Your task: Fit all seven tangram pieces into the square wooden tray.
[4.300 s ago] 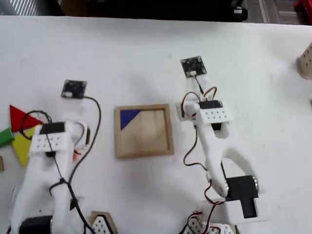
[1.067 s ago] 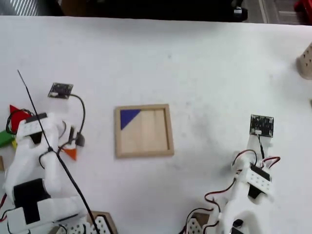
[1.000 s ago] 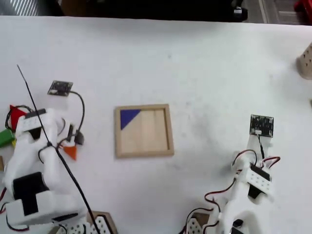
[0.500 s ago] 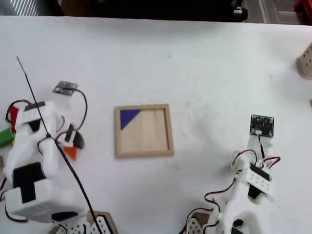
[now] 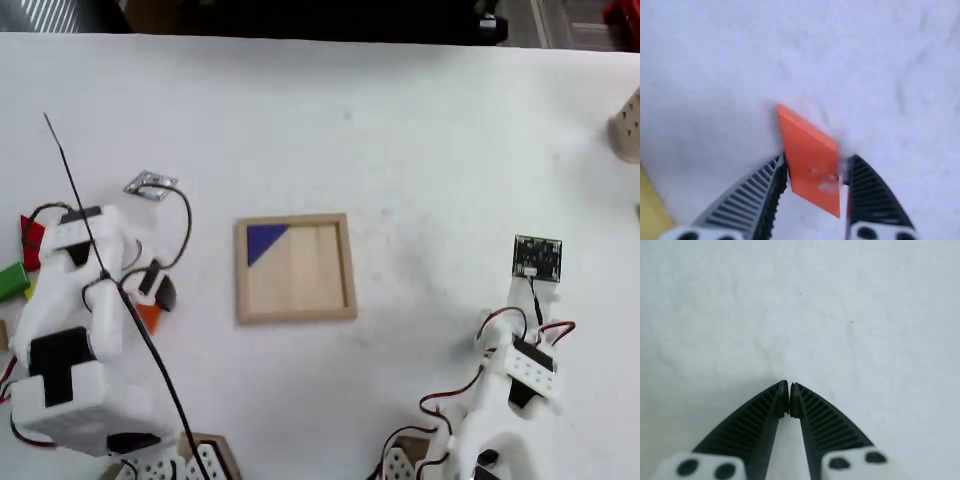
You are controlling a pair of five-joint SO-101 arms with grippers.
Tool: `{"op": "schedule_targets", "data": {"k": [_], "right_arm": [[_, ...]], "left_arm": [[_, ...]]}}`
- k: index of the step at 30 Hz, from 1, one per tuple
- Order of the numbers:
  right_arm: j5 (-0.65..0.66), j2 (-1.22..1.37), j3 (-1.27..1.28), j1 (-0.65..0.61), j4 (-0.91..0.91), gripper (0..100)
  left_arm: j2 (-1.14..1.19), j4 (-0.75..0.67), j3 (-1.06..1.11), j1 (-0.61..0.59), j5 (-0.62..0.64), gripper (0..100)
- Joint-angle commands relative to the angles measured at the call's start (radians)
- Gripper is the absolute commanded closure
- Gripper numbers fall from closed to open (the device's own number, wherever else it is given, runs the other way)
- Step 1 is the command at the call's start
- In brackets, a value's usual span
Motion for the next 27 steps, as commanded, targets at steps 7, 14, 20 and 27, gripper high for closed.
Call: {"op": "schedule_targets", "data": {"k": [7,14,20,27], "right_arm": [[0.018,-0.027,-0.005,-0.01,-0.019,97.8],[0.018,-0.027,-0.005,-0.01,-0.019,97.8],[0.018,-0.027,-0.005,-0.01,-0.021,97.8],[0.018,-0.027,-0.005,-0.01,-0.021,97.8]], "left_arm": [[0.108,0.109,-0.157,0.008,-0.109,89],[0.108,0.104,-0.161,0.002,-0.049,87],[0.108,0.104,-0.189,0.008,0.097,87],[0.114,0.206,-0.287,0.008,0.468,87]]}}
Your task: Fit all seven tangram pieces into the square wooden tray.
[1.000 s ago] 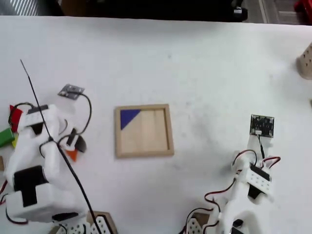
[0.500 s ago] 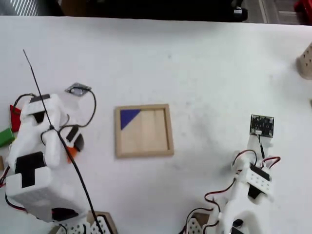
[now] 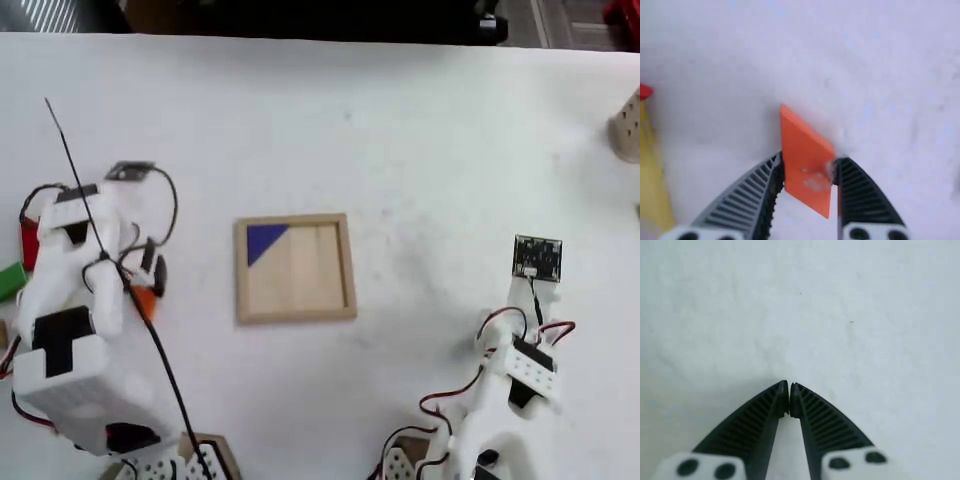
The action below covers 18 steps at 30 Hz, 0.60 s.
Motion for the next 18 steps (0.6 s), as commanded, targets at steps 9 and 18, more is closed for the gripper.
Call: {"op": "schedule_targets", "data": {"k": [9,18], "right_arm": [[0.018,-0.027,-0.003,-0.008,-0.021,97.8],[0.018,-0.025,-0.003,-0.005,-0.021,97.8]], "left_arm": [[-0.015,0.325,-0.255,0.157,0.325,87],[-0.005,0.345,-0.485,0.483,0.275,87]]}}
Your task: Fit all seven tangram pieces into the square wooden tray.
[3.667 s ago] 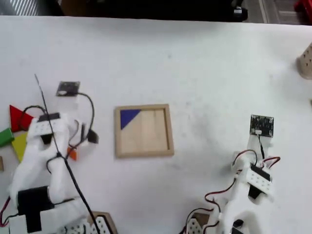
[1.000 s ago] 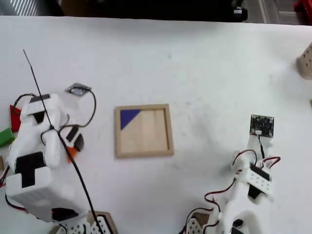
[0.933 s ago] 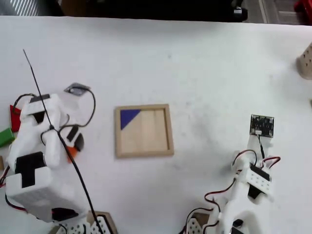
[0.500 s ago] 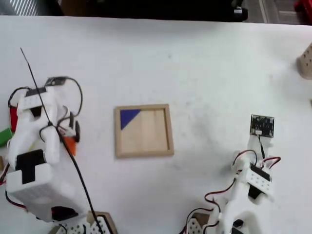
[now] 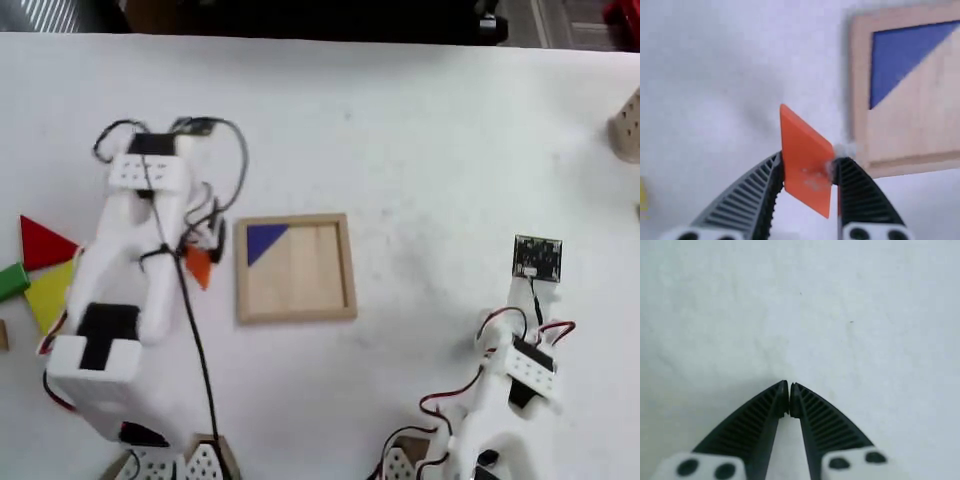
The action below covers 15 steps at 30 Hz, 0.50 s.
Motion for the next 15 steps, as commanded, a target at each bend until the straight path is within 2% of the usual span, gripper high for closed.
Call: {"op": "schedule_targets", "data": {"k": [1,6,11,15], "right_arm": [[0.018,-0.025,-0.003,-0.005,-0.021,97.8],[0.018,-0.025,-0.003,-0.005,-0.021,97.8],[0.018,-0.025,-0.003,-0.005,-0.021,97.8],[0.018,-0.025,-0.003,-0.007,-0.021,97.8]], "left_arm": [[-0.005,0.011,-0.16,0.173,-0.028,87],[0.001,-0.02,-0.207,0.323,-0.026,87],[0.117,-0.127,-0.204,0.384,-0.026,86],[0.232,-0.144,-0.252,0.394,-0.026,74]]}}
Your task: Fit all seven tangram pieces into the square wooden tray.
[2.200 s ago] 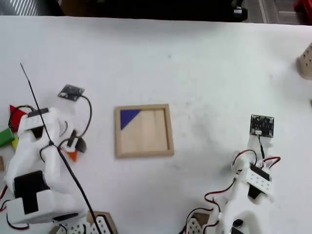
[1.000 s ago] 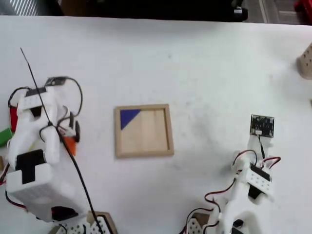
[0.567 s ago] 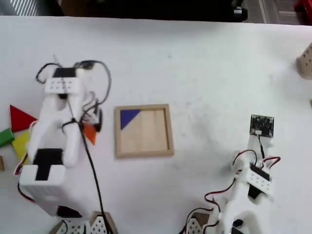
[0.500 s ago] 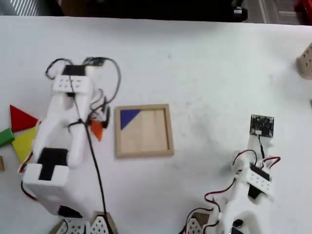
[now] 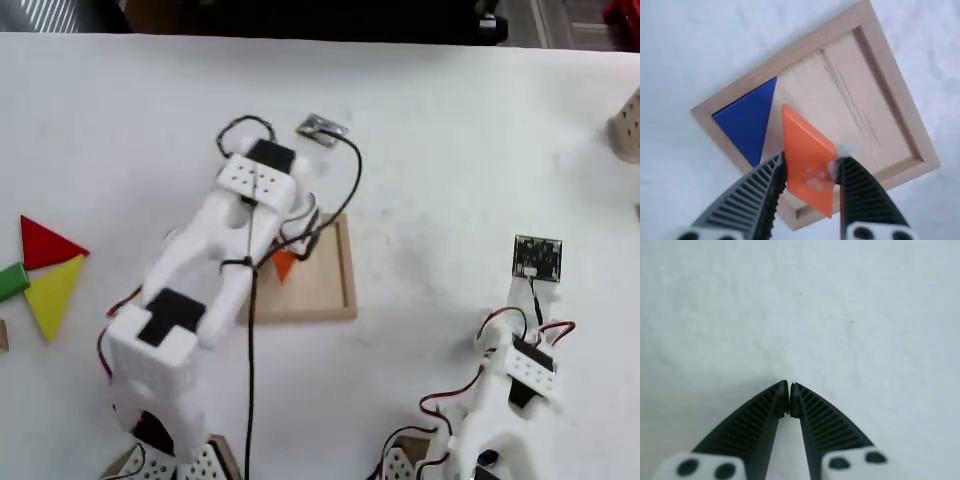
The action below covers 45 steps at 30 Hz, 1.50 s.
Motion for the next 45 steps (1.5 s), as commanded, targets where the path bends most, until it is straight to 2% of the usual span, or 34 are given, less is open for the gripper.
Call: {"op": "schedule_targets", "data": {"k": [1,3,11,20,25,28,32,35,40,45], "right_arm": [[0.018,-0.025,-0.003,-0.007,-0.021,97.8],[0.018,-0.025,-0.003,-0.007,-0.021,97.8],[0.018,-0.025,-0.003,-0.01,-0.021,97.8],[0.018,-0.025,-0.003,-0.008,-0.021,97.8],[0.018,-0.025,-0.003,-0.005,-0.022,97.8],[0.018,-0.025,-0.003,-0.004,-0.022,97.8],[0.018,-0.025,0.003,0.005,-0.021,97.8],[0.018,-0.025,0.003,0.012,-0.021,97.8],[0.018,-0.027,0.005,0.008,-0.016,97.8],[0.018,-0.039,-0.015,-0.064,0.027,97.8]], "left_arm": [[0.077,-0.008,-0.098,0.013,-0.009,70],[0.087,0.018,-0.115,0.004,-0.009,67],[0.087,0.068,-0.126,-0.007,-0.018,74],[0.085,-0.009,-0.124,-0.157,-0.034,77],[0.076,-0.037,-0.086,-0.156,-0.068,77],[-0.01,-0.126,0.031,-0.154,-0.068,77],[-0.24,-0.373,0.328,-0.159,-0.061,77],[-0.392,-0.505,0.508,-0.165,-0.06,77],[-0.455,-0.543,0.594,-0.209,-0.06,77],[-0.455,-0.549,0.598,-0.366,-0.058,77]]}}
